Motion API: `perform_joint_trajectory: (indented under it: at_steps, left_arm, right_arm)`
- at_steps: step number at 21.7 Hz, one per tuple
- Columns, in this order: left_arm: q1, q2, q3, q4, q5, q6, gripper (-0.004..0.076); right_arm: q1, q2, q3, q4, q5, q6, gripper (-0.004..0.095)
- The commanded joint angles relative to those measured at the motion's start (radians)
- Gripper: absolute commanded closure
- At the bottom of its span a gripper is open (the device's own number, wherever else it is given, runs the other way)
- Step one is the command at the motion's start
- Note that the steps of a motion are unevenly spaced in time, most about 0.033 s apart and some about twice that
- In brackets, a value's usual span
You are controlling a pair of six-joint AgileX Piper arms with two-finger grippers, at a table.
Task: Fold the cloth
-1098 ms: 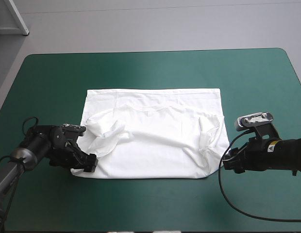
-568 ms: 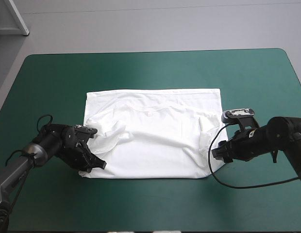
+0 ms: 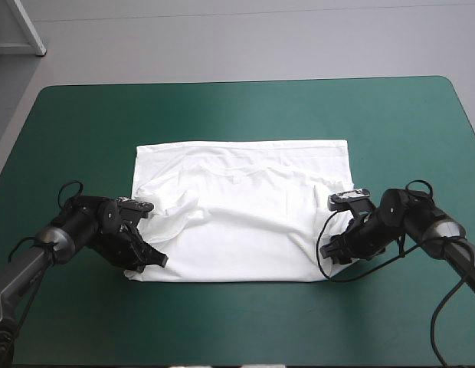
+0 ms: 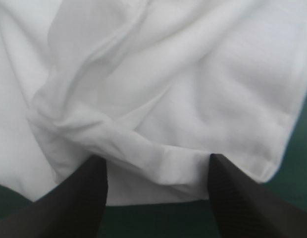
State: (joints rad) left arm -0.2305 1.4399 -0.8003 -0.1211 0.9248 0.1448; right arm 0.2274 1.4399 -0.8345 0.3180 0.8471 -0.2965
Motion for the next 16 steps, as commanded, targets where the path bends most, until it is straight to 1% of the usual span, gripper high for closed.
perform_joint_trajectory:
  at_steps: [1, 2, 3, 4, 5, 6, 8, 10, 13, 16]
  left_arm:
    - [-0.006, -0.004, -0.005, -0.017, -0.034, 0.001, 0.0703]
    - [-0.006, -0.004, -0.005, -0.013, -0.034, 0.001, 0.0703]
    - [-0.006, -0.004, -0.005, -0.011, -0.034, 0.001, 0.0703]
    - [-0.006, -0.006, -0.005, -0.008, -0.034, 0.001, 0.0703]
    - [-0.006, -0.008, -0.005, -0.004, -0.034, 0.001, 0.0703]
    - [-0.006, -0.015, -0.005, 0.009, -0.039, 0.001, 0.0703]
    - [-0.006, -0.033, -0.005, 0.018, -0.042, -0.003, 0.0704]
    - [-0.006, -0.058, -0.005, 0.020, -0.031, -0.011, 0.0705]
    - [-0.006, -0.089, -0.007, 0.031, -0.012, -0.031, 0.0704]
    - [-0.006, -0.131, -0.007, 0.031, 0.001, -0.033, 0.0704]
  right_arm:
    - [0.091, 0.035, -0.020, -0.001, -0.020, 0.013, 0.0526]
    - [0.132, 0.040, -0.020, -0.010, -0.034, 0.045, 0.0652]
    - [0.152, 0.038, -0.020, -0.031, -0.041, 0.066, 0.0722]
    - [0.180, 0.025, -0.020, -0.084, -0.052, 0.121, 0.0837]
    - [0.185, 0.016, -0.020, -0.118, -0.052, 0.155, 0.0892]
    - [0.188, -0.002, -0.020, -0.187, -0.054, 0.225, 0.0921]
    - [0.188, -0.039, -0.020, -0.297, -0.036, 0.306, 0.0921]
    - [0.188, -0.073, -0.020, -0.362, 0.004, 0.354, 0.0921]
    - [0.188, -0.106, -0.020, -0.383, 0.049, 0.377, 0.0921]
    - [0.188, -0.145, -0.020, -0.374, 0.054, 0.379, 0.0921]
